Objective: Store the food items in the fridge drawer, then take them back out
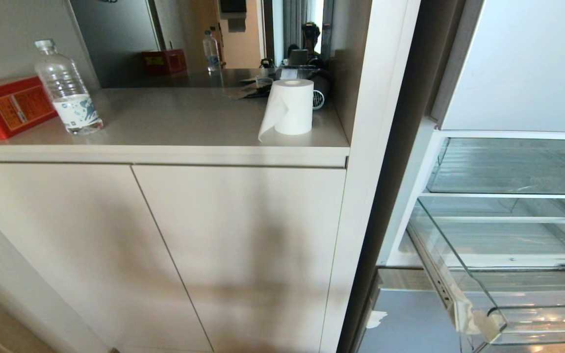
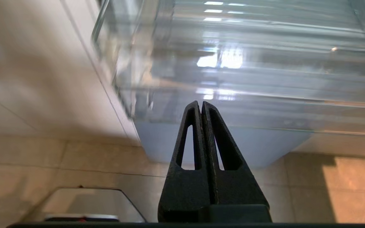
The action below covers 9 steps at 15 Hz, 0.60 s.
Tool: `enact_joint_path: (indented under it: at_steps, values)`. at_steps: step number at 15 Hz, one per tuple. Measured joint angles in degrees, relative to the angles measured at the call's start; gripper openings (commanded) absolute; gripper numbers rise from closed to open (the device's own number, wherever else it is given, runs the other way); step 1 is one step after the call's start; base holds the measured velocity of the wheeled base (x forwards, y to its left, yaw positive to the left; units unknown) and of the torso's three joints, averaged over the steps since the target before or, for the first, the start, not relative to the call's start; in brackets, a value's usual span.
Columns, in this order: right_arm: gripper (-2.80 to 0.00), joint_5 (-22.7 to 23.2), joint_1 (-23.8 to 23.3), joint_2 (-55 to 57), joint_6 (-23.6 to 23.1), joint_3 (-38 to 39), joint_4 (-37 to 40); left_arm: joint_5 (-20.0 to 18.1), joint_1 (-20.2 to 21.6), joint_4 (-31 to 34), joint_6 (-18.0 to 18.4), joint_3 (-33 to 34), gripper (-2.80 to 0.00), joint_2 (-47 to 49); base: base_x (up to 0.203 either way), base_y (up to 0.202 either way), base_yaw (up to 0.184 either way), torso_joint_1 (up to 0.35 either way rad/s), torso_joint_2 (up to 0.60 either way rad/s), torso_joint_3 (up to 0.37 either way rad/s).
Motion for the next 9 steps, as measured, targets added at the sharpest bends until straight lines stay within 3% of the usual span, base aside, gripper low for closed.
enact_joint_path:
  at_steps: [4,9]
  values:
    - [-2.8,0.01,2.59,-12.19,-3.64,5.83,-0.91,0.0,-0.02,-0.02,-0.01,0.0,-2.8,0.0,0.0,0.0,0.0,0.0,0.0,0.0]
    - [-2.8,-1.06,3.11,-19.47,-4.13,7.92,-3.29,0.0,-0.02,-0.02,0.0,0.0,-2.8,0.0,0.0,0.0,0.0,0.0,0.0,0.0]
